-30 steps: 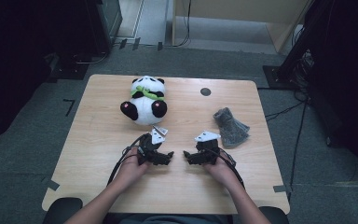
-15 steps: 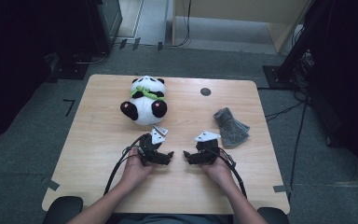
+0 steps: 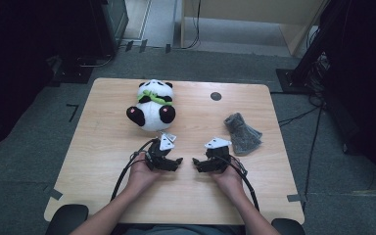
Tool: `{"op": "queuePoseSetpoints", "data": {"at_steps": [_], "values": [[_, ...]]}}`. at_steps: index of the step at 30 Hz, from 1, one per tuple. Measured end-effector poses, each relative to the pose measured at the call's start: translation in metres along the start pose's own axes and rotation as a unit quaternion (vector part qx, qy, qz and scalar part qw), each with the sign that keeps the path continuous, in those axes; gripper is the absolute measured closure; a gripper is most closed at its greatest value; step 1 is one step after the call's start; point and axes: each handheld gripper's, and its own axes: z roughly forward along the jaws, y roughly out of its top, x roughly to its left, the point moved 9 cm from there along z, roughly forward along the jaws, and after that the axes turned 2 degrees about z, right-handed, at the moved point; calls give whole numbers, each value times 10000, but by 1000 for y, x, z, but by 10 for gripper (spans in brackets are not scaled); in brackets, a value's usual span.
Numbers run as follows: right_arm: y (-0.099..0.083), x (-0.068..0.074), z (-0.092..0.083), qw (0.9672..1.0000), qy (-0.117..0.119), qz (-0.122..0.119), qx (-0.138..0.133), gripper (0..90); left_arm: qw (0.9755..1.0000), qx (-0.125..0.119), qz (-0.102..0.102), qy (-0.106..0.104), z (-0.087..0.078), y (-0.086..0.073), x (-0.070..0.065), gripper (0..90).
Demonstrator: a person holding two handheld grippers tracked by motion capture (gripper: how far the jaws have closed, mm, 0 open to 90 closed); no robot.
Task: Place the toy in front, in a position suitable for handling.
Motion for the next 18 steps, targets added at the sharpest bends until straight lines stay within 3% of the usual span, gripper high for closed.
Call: {"op": "queuePoseSetpoints", "data": {"at_steps": [4, 7, 8, 13, 18], "values": [[1, 0, 0, 10000, -38, 44, -28, 92, 9999, -17, 154, 72, -4, 0, 5, 266], [2, 1, 1, 9999, -92, 102, -26, 142, 9998, -138, 62, -151, -8, 4, 5, 364], [3, 1, 0, 9999, -55, 85, -23, 185, 9997, -148, 47, -178, -9, 4, 5, 356], [7, -1, -1, 9998, -7, 194, 15, 208, 9993, -141, 5, -333, -13, 6, 7, 343], [18, -1, -10, 9995, 104, 183, -215, 249, 9986, -84, -162, -499, -20, 8, 12, 347]]}}
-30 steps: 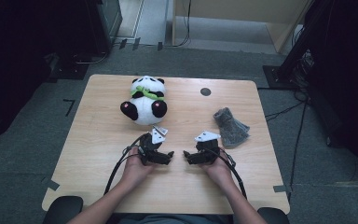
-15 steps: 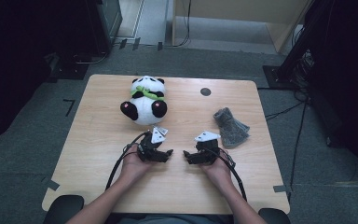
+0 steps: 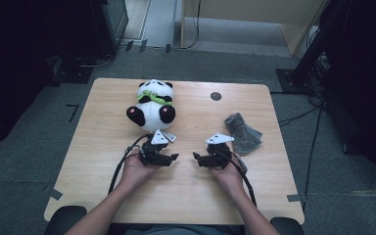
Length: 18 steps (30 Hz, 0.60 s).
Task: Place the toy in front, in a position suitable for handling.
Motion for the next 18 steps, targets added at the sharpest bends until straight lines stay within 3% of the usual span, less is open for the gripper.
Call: {"op": "queuePoseSetpoints", "data": {"at_steps": [3, 7, 11, 16, 18], "values": [[4, -2, -6, 10000, 47, 17, -66, 274, 10000, -78, 18, -22, -7, 4, 2, 367], [9, -4, -13, 9998, 121, 44, -139, 284, 9999, 9, 107, -128, -13, 6, 3, 378], [14, -7, -18, 9998, 187, 50, -58, 300, 9999, -38, 53, -132, -19, 10, 9, 379], [15, -13, -23, 9998, 183, 23, -63, 309, 9993, -68, -158, -333, -31, 14, 19, 392], [16, -14, -25, 9998, 194, 59, -81, 313, 9993, -75, -118, -335, -36, 16, 24, 392]]}}
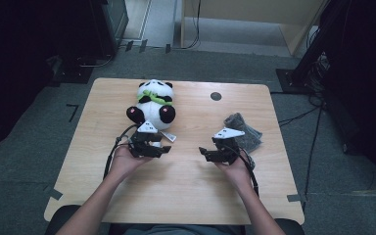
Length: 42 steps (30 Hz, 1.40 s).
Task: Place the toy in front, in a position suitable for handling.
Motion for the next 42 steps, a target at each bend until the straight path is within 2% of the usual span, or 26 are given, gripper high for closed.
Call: {"op": "queuePoseSetpoints", "data": {"at_steps": [3, 6, 10, 13, 21, 26, 34, 39, 42], "values": [[-1, -4, -2, 10000, -17, 12, 37, 313, 10000, -72, 24, 45, -6, 3, 7, 390], [-3, -8, -3, 9999, -32, 44, 86, 320, 9999, -122, -66, 58, -10, 5, 14, 388], [0, -10, -7, 9999, -20, 138, 12, 331, 9999, -120, 50, 44, -12, 8, 19, 346], [1, -11, -9, 9999, -16, 119, 42, 331, 10000, -57, -59, 26, -15, 8, 22, 363], [1, -13, -10, 9999, 22, 145, 61, 338, 9998, -152, 53, 101, -25, 25, 29, 390], [-2, -11, -8, 9998, 16, 62, 167, 341, 9996, -252, -9, 136, -31, 33, 37, 399], [0, -13, -9, 9999, 4, 8, 133, 346, 9994, -274, -64, 183, -37, 40, 50, 429], [1, -14, -12, 9998, 76, 138, 76, 347, 9988, -424, -111, 218, -40, 49, 59, 439], [3, -15, -13, 9999, 89, 137, 45, 349, 9989, -386, -139, 208, -39, 51, 65, 447]]}}
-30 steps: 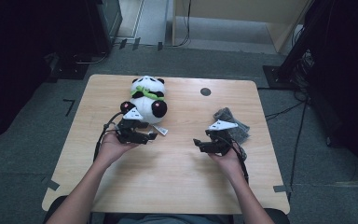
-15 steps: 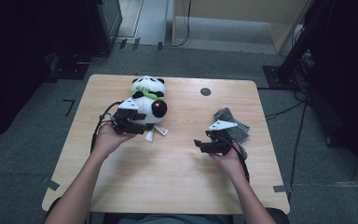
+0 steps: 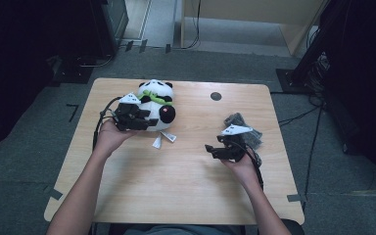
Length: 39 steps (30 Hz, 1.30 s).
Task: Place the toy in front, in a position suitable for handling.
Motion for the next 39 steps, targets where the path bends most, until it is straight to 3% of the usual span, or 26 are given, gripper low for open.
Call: {"op": "queuePoseSetpoints", "data": {"at_steps": [5, 13, 26, 39], "values": [[-1, -2, -3, 10000, -19, 24, -6, 354, 10000, 24, 7, 8, 2, 7, 7, 465], [-5, -4, -6, 9999, -81, 67, 41, 358, 9996, 101, 148, 231, 6, 22, 22, 467], [-5, -3, -5, 10000, -47, 28, 62, 360, 9987, 213, 256, 398, 9, 43, 50, 473], [-7, -1, -4, 9999, -10, 15, 124, 361, 9981, 221, 340, 454, 13, 46, 86, 431]]}}
